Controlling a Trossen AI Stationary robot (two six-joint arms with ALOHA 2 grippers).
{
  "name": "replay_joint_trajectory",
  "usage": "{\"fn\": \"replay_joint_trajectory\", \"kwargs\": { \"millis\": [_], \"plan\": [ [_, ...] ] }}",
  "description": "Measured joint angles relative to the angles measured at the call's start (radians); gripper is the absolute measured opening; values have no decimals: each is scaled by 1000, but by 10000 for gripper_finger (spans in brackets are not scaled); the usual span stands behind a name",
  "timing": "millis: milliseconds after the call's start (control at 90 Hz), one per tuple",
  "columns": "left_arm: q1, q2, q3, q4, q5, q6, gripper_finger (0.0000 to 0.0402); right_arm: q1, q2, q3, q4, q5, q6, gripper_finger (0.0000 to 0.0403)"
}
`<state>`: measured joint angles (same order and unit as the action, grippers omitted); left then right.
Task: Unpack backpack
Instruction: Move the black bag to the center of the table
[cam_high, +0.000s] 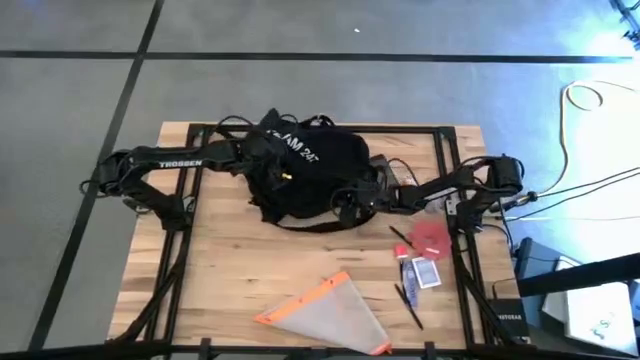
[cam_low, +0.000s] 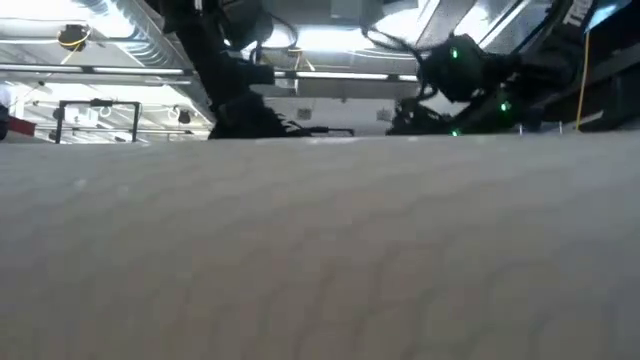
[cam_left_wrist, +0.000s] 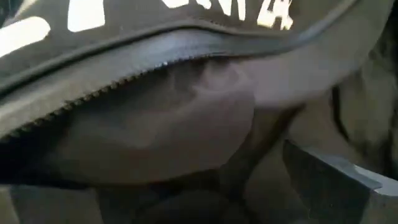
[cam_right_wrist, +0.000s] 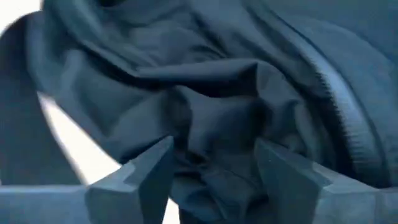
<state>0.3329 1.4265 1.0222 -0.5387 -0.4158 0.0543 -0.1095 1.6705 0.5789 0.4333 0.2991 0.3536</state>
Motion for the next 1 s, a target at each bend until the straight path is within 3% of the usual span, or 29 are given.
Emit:
{"fn": "replay_joint_trajectory", "kwargs": {
  "millis": [222,378,489,611,733,878,1000],
  "plan": [
    [-46,0,0,-11,148,-32,343,-150,0,-52,95,-51,-30,164],
    [-92,0,0,4,434,99,343,-199,1,-52,154,-140,-52,161],
    [-116,0,0,27,557,136,343,-200,1,-52,212,-173,-52,161],
    [-124,0,0,26,602,122,343,-199,2,-52,243,-191,-54,161],
    [-150,0,0,48,650,50,343,-199,-4,-53,277,-317,-55,161],
    [-266,31,-19,177,730,-44,343,-159,-44,-52,328,-311,-69,161],
    [-383,82,-42,248,694,-116,343,-159,-70,-52,319,-316,-90,175]
  ]
}}
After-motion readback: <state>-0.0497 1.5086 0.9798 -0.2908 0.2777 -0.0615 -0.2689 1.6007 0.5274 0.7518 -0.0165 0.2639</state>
